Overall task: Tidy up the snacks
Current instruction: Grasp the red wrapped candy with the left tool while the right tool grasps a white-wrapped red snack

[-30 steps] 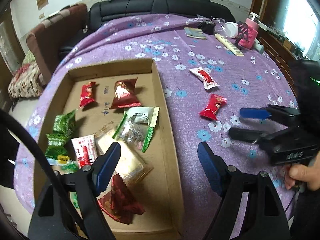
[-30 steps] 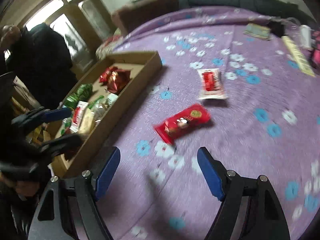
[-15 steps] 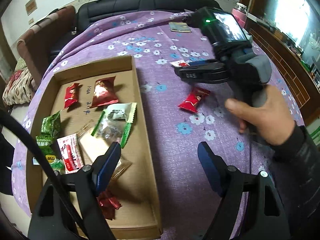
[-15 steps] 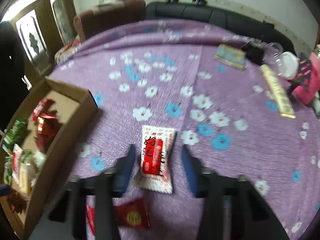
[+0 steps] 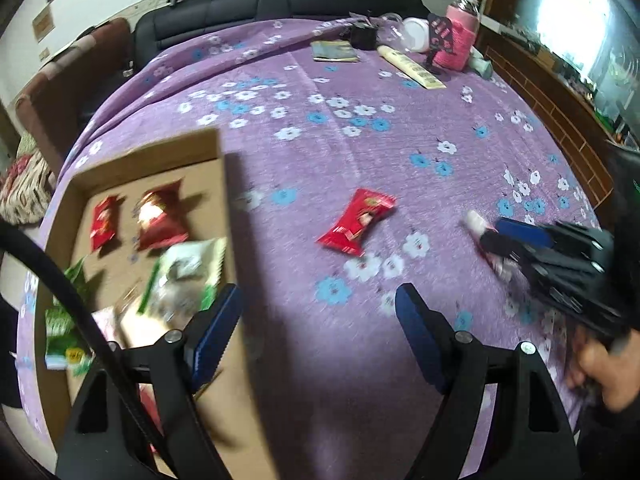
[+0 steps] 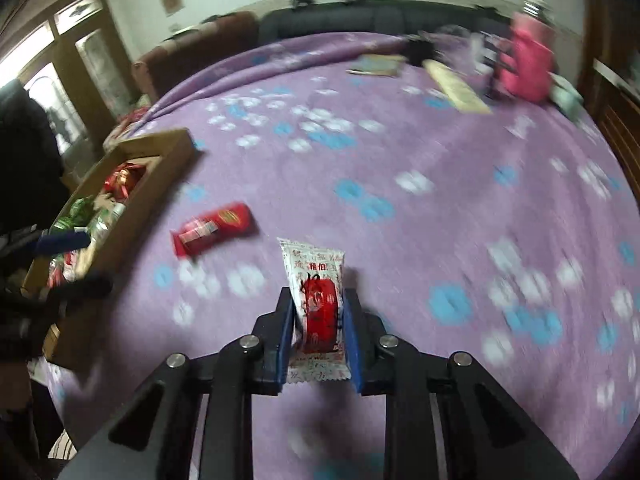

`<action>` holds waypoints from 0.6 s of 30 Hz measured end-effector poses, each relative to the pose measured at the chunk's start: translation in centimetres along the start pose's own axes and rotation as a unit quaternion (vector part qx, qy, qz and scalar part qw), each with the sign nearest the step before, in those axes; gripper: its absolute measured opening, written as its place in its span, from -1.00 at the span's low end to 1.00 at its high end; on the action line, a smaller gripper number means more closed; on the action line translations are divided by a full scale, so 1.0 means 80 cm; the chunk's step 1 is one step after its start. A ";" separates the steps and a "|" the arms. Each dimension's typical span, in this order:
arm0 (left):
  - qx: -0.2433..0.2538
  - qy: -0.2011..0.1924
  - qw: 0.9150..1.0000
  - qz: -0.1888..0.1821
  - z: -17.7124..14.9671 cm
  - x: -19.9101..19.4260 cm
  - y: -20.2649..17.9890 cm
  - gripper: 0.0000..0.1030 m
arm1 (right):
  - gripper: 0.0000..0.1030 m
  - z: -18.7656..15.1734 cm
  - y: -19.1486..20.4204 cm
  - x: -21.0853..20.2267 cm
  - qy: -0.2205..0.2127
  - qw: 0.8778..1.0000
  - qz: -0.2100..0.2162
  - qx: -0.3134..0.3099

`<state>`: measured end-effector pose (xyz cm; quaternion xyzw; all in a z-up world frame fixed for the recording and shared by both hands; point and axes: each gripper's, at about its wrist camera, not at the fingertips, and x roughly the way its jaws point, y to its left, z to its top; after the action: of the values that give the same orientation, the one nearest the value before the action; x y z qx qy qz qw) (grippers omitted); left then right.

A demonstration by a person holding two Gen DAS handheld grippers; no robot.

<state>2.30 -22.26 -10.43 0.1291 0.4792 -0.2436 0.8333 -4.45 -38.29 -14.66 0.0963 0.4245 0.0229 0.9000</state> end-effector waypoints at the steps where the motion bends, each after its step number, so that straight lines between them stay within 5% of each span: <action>1: 0.009 -0.001 1.000 0.001 0.005 0.004 -0.006 0.55 | -0.14 -0.003 -0.009 -0.010 -0.016 1.000 0.011 0.019; 3: 0.018 0.003 1.000 0.009 0.014 0.012 -0.016 0.55 | 0.32 -0.012 -0.025 -0.034 -0.054 0.996 0.043 0.062; 5: 0.017 0.008 1.000 0.007 0.019 0.018 -0.020 0.55 | 0.38 -0.023 -0.042 -0.061 -0.099 0.987 0.073 0.104; 7: 0.011 0.013 1.000 0.005 0.019 0.021 -0.021 0.55 | 0.38 -0.028 -0.043 -0.087 -0.141 0.981 0.064 0.117; 10: 0.000 0.014 1.000 -0.008 0.017 0.018 -0.023 0.54 | 0.64 -0.039 -0.049 -0.137 -0.228 0.962 0.047 0.141; 13: -0.020 -0.006 1.000 0.001 0.014 0.004 -0.022 0.54 | 0.91 -0.047 -0.068 -0.182 -0.334 0.916 0.105 0.197; 18: -0.047 -0.041 0.998 0.011 0.010 -0.024 -0.012 0.54 | 1.00 -0.083 -0.093 -0.267 -0.530 0.792 0.164 0.254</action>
<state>1.57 -22.92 -8.36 0.0846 0.4543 -0.2164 0.8600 -23.49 -47.16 -4.02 0.3868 -0.1510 0.0063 0.9097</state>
